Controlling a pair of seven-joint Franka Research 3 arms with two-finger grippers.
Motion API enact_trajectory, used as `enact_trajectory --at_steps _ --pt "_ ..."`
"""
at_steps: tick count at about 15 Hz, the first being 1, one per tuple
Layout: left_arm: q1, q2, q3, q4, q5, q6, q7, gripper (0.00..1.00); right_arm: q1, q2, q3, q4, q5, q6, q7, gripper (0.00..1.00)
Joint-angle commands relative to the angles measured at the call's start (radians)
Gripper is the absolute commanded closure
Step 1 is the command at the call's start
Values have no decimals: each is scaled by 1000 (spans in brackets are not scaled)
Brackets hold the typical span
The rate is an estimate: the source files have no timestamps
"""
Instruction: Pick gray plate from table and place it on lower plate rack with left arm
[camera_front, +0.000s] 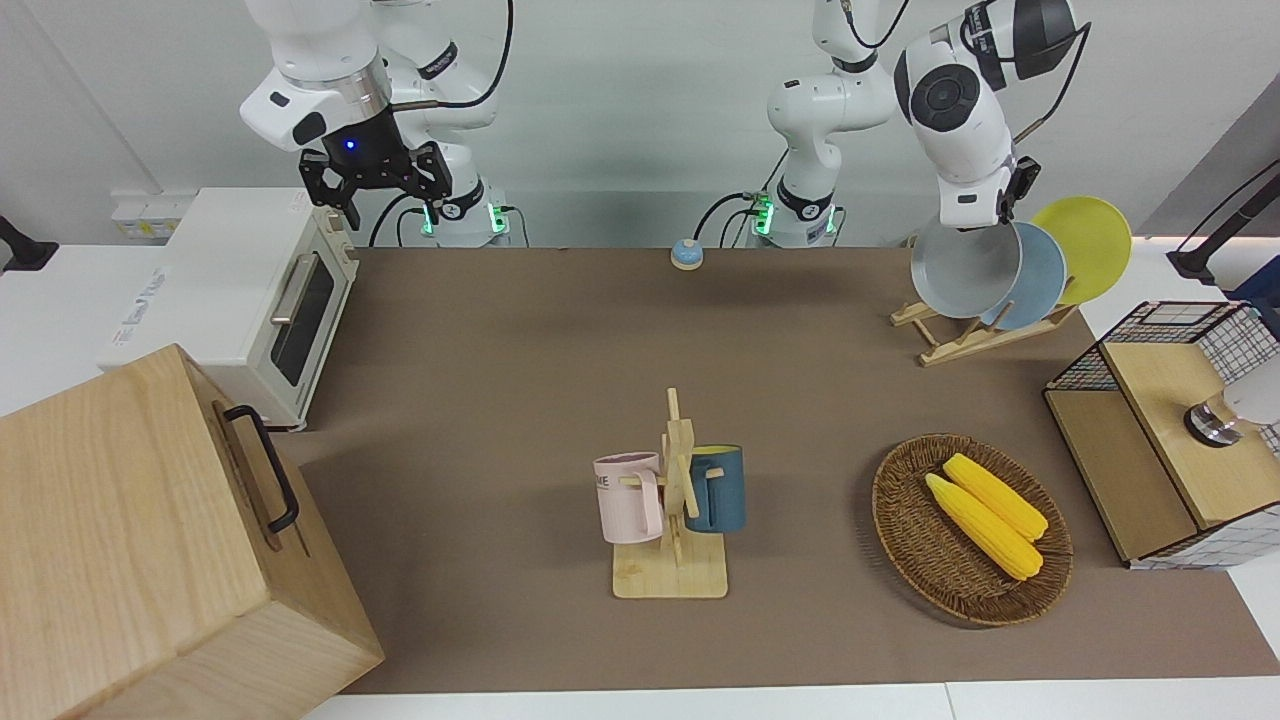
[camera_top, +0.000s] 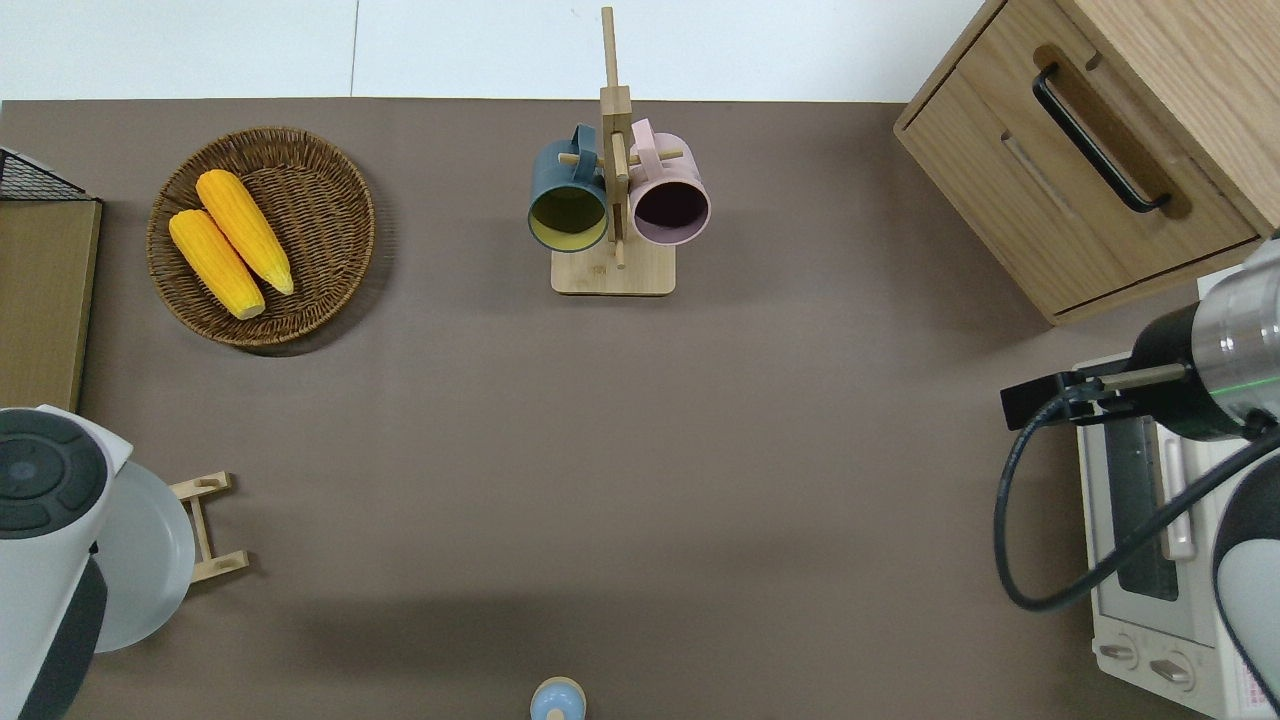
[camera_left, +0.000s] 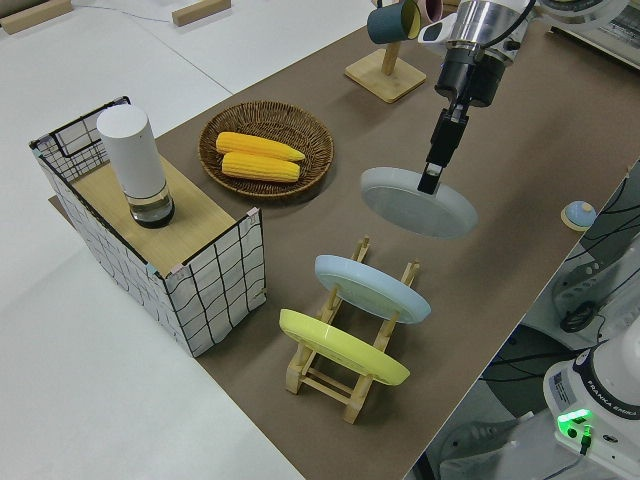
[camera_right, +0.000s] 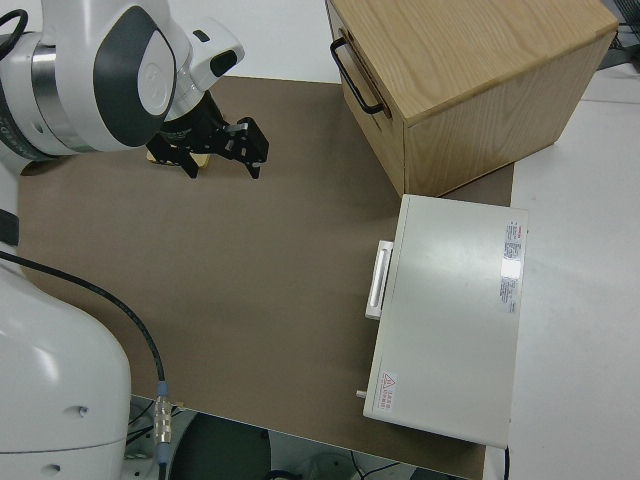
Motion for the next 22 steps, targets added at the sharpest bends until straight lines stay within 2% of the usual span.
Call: enact_trajectory --at_steps 1,9,20,22 --pt "-15 -42 6 -71 50 39 -33 1000 -10 -2 6 6 10 -14 -1 11" --pt "-15 -52 6 -142 99 73 -82 1000 -10 -2 6 6 10 -14 0 13" --pt "-15 -63 7 -205 101 146 -171 1000 -10 -2 6 6 10 -14 0 13" --pt "-16 -51 3 -255 134 166 -246 1000 -10 -2 6 6 10 -14 0 13"
